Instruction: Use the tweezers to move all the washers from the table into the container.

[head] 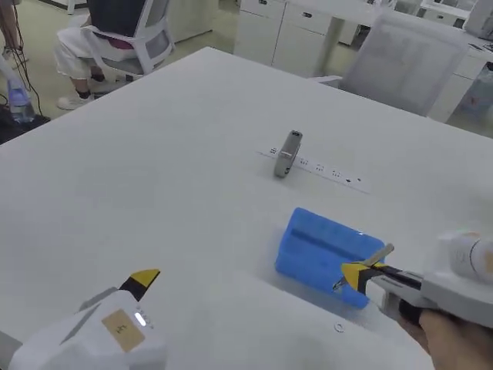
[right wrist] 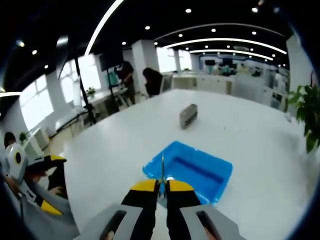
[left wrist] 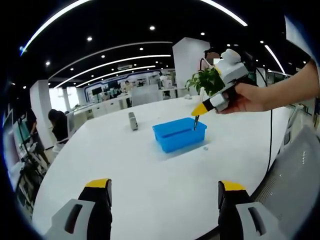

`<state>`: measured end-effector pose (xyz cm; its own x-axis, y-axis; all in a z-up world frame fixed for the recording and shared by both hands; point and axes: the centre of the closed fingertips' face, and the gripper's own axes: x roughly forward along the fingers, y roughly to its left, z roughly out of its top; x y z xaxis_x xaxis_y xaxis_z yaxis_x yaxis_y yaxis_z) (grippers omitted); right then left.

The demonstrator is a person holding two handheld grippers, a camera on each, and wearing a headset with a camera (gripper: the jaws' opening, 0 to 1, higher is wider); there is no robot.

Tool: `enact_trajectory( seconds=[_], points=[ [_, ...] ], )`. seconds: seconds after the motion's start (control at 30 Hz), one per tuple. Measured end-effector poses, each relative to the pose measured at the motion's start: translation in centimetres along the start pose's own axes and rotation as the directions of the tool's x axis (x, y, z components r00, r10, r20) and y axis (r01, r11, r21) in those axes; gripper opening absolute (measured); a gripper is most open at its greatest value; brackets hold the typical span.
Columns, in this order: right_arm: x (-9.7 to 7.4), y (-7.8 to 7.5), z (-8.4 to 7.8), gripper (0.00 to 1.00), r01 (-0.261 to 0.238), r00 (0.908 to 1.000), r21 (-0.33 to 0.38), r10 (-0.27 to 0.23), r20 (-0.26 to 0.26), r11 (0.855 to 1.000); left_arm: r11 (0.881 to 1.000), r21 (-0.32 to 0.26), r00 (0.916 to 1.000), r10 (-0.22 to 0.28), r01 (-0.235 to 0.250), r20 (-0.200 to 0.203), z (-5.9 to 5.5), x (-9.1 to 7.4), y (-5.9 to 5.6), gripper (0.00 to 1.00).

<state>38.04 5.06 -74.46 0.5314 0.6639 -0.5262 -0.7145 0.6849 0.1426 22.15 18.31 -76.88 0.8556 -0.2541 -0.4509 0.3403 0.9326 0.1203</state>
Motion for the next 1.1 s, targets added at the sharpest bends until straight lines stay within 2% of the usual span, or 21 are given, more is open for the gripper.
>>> enact_trajectory(
  seconds=[0.17,0.4,0.57,0.87,1.1],
  points=[
    [0.7,-0.6,0.6,0.02,0.015,0.9999,-0.007,-0.015,0.006,1.000,1.000,-0.004,1.0000,0.000,0.000,0.002,0.0,0.0,0.0,0.90],
    [2.3,-2.4,1.0,0.02,0.042,0.9991,-0.010,-0.042,0.012,0.999,1.000,-0.001,1.0000,0.001,-0.001,-0.002,0.0,0.0,0.0,0.90],
    [4.0,-3.0,0.2,0.03,0.060,0.9979,-0.030,-0.061,-0.022,0.998,1.000,-0.004,1.0000,0.004,-0.004,-0.003,-0.1,0.0,0.1,0.90],
    [6.0,-3.7,-2.0,0.03,0.061,0.9937,-0.052,-0.065,-0.091,0.997,1.000,-0.011,0.9999,-0.003,0.003,-0.013,-0.2,0.0,0.0,0.90],
    [6.8,-3.8,-2.4,0.03,0.065,0.9924,-0.044,-0.069,-0.102,0.997,1.000,-0.008,0.9997,-0.006,0.006,-0.025,-0.4,0.0,-0.1,0.89]
  ],
)
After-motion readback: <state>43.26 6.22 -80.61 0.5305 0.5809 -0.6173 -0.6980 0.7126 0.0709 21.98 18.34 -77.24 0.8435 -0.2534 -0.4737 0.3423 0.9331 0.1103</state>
